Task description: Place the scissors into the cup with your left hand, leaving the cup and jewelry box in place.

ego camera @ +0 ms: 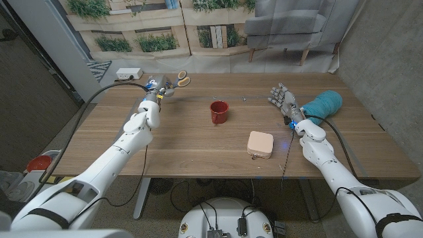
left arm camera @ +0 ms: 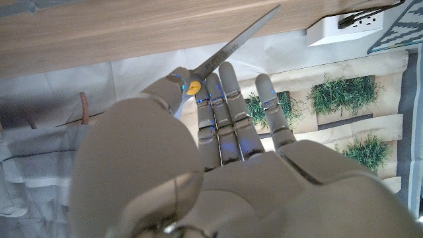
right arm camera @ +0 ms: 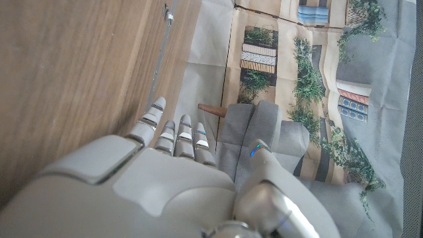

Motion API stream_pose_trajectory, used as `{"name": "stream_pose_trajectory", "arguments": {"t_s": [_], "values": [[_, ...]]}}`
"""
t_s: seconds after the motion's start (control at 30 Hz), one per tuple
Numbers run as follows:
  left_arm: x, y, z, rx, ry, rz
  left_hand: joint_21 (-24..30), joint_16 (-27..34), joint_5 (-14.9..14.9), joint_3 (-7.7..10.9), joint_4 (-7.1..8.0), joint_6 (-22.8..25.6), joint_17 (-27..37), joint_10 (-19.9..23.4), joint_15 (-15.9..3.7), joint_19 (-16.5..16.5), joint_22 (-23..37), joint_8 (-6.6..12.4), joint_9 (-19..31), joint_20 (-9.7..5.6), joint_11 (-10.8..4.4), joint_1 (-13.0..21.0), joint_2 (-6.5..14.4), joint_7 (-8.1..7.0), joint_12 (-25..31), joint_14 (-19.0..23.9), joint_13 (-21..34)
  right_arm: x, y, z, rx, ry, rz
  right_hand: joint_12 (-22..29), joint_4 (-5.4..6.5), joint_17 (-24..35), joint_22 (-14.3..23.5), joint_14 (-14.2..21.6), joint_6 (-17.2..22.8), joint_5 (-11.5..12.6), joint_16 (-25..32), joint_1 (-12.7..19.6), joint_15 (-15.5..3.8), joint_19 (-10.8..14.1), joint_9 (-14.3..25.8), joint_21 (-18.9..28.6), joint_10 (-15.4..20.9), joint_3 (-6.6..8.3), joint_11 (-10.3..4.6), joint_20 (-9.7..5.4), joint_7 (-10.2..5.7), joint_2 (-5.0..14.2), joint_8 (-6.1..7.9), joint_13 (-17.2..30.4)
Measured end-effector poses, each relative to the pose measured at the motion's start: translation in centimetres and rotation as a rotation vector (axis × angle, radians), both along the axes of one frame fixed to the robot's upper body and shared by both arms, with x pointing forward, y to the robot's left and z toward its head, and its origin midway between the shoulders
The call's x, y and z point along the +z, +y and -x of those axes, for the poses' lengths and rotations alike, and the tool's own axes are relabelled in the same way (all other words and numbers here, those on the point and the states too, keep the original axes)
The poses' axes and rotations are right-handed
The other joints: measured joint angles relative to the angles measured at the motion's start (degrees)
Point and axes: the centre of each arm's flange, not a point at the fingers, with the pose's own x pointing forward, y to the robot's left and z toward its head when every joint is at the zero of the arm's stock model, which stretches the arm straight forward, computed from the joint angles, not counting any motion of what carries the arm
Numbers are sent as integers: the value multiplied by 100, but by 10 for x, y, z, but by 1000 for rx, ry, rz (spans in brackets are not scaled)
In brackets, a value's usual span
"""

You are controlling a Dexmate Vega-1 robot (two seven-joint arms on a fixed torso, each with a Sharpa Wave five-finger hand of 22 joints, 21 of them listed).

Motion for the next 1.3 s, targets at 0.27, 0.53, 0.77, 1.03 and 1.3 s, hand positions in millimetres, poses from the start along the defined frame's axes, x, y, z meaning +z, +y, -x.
{"name": "stream_pose_trajectory", "arguments": {"t_s": [0.27, 0.53, 0.77, 1.03, 1.3], "values": [[4, -2, 4, -37, -16, 25, 0, -44, -17, -1, 0, 1, 9, 0, -23, 19, 0, 0, 0, -22, 0, 0, 0, 0, -21, 33, 17, 2, 0, 1, -2, -4, 3, 0, 0, 0, 0, 0, 0, 0, 0, -22, 0, 0, 0, 0, 0, 0, 0, 0, 0, -22, 0, 0], [6, -5, 7, -95, -18, 54, 0, -44, -22, -2, 0, 22, 8, 21, -18, 19, 1, 0, 0, -22, -21, 0, 0, -21, -21, 39, 5, 3, 0, 1, -8, -3, 7, 0, 0, 0, 0, 0, 0, 0, 0, -22, 0, 0, 0, 0, 0, 0, 0, 0, 0, -22, 0, 0], [9, -7, 11, -145, -21, 86, 0, -88, -21, -3, 0, 21, 18, 22, -37, 19, -27, 0, 0, -23, -22, 0, 0, -21, -45, 62, 20, 3, -1, 2, -10, -5, 9, 0, 0, 0, 0, 0, 0, 0, 0, -22, 0, 0, 0, 0, 0, 0, 0, 0, 0, -22, 0, 0], [13, -9, 16, -204, -26, 114, 0, -88, 5, -3, 0, 22, 35, 81, -44, 50, -26, 0, 0, -54, -20, 0, 0, -22, -52, 75, 11, 4, -1, 4, -12, -7, 13, 0, 0, 0, 0, 0, 0, 0, 0, -22, 0, 0, 0, 0, 0, 0, 0, 0, 0, -22, 0, 0], [17, -12, 19, -273, -34, 136, 0, -121, 5, -4, 0, 40, 62, 81, -38, 98, -26, 0, 0, -103, -20, -1, -1, -39, -52, 81, 16, 5, -1, 5, -14, -11, 16, 0, 0, 0, 0, 0, 0, 0, 0, -22, 0, 0, 0, 0, 0, 0, 0, 0, 0, -22, 0, 0]]}}
